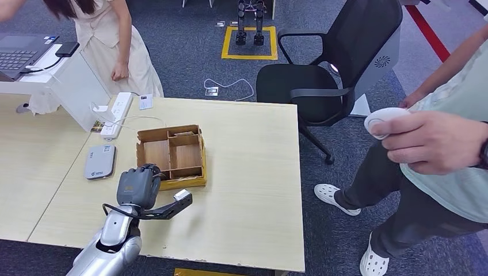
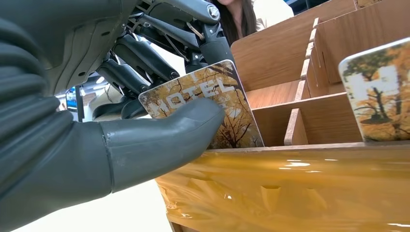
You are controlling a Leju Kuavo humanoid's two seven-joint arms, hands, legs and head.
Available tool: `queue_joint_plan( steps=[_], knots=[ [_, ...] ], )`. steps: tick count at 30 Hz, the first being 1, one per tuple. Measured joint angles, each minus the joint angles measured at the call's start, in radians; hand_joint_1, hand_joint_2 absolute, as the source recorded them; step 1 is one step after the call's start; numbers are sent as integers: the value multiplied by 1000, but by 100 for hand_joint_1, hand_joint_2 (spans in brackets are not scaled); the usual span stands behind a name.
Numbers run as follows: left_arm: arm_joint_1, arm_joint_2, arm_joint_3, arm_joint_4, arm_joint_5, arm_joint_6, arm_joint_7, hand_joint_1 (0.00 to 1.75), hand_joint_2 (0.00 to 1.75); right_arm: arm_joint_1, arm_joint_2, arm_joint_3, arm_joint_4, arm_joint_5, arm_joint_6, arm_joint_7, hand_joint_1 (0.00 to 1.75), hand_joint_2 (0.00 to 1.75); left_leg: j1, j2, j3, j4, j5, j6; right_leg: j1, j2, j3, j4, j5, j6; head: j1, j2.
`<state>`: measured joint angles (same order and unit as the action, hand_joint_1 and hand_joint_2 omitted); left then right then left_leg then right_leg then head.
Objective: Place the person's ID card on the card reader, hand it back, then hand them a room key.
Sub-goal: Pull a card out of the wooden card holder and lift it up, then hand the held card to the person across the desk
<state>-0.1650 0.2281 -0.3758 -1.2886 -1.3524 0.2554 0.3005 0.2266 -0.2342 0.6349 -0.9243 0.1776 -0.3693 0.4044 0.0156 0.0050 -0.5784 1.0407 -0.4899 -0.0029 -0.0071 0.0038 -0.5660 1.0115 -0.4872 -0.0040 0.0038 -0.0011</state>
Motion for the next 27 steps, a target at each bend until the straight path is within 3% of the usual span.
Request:
queue_joint_plan(
  steps=[10, 19, 27],
  knots=[
    [-3, 5, 5, -9, 89, 75, -48, 175, 175, 0, 0, 4, 0, -10, -5, -1, 0, 175, 0, 0, 0, 0, 0, 0, 0, 0, -1, 0, 0, 0, 0, 0],
    [-88, 50, 37, -79, 218, 139, -133, 175, 175, -2, -2, 18, 1, -34, -19, -19, 0, 175, 1, -1, -1, 0, 1, 0, 0, -1, 0, 0, 0, 0, 0, 0],
    [-171, 108, 51, -143, 330, 132, -219, 175, 175, -13, -6, 48, 7, -61, -28, -33, 0, 175, 1, -1, -1, 0, 1, 0, 0, 0, -1, 0, 0, 0, 0, 0]
  ],
)
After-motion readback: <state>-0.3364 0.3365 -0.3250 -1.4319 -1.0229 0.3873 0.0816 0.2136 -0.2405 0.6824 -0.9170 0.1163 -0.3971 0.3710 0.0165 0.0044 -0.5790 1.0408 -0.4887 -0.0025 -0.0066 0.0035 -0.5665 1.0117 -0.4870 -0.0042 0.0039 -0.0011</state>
